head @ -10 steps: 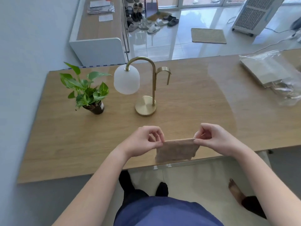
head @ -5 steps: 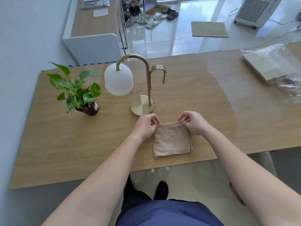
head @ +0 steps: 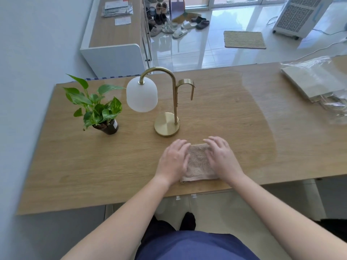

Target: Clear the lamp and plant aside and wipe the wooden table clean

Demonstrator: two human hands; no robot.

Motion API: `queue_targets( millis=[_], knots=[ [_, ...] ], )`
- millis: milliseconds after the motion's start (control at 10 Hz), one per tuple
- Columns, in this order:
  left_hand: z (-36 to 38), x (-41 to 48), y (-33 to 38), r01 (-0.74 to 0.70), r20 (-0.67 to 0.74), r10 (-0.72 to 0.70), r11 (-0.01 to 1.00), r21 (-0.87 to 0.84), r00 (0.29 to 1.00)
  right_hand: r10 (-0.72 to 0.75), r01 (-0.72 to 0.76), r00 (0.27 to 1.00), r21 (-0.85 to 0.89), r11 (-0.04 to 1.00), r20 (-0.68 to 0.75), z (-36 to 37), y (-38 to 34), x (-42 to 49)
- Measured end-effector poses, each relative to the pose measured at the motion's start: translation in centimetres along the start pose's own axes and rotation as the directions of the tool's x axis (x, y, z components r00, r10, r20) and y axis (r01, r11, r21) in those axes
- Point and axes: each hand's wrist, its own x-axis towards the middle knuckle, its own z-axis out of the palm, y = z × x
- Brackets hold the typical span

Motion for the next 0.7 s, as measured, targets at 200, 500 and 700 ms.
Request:
queue_targets(
  millis=[200, 500, 700],
  knots=[
    [2.7, -4.3, -0.5, -0.012, 0.242, -0.039, 0.978, 0.206, 0.970, -0.047, 0.069, 0.987, -0.142, 0.987, 0.154, 5.2, 0.4, -4.4],
    [2.1, -3.8, 0.0, 0.026, 0.315, -0.114, 0.963, 0.270, 0.942, 0.005, 0.050, 0.971, -0.224, 0.973, 0.237, 4.8, 0.1, -4.4],
    [-1.7, -5.3, 0.1, 0.065, 0.142, -0.066, 0.998, 0.013, 0.988, 0.057, -0.025, 0.947, -0.106, 0.994, 0.315, 1.4, -1.0, -2.8]
  ],
)
